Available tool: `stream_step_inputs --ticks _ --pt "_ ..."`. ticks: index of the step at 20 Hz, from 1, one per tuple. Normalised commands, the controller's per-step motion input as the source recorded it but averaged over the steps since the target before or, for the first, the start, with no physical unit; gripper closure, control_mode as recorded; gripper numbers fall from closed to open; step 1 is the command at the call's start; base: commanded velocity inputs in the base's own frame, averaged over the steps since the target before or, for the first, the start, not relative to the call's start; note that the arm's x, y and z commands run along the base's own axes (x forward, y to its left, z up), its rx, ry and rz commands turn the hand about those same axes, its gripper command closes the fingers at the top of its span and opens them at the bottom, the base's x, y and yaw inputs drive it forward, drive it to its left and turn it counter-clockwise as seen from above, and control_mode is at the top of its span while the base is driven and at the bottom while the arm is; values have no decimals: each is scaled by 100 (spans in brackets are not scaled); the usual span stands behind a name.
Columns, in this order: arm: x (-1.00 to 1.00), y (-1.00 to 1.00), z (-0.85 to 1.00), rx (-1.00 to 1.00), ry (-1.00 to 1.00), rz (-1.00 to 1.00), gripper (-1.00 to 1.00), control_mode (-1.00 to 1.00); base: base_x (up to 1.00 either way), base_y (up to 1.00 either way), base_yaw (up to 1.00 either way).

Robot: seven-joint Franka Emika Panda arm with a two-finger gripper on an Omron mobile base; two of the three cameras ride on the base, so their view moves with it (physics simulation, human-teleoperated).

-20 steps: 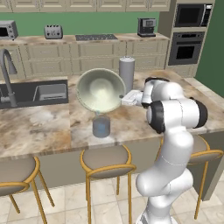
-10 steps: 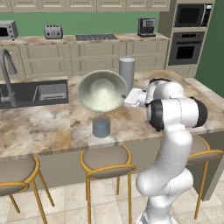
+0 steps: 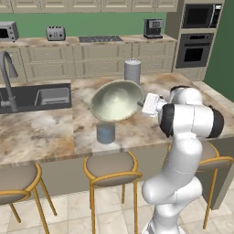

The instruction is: There are four ice cubes in the ice bowl. Place two ice cubes in each glass of water.

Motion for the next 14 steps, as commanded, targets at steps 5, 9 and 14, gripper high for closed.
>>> stream_step_inputs --ticks 5,9,14 --pt "-3 -4 41 2 -13 0 100 -100 0 0 0" --pt "-33 -22 93 25 -3 -32 100 -100 0 0 0" --pt "-51 -53 58 43 21 -70 100 -100 0 0 0"
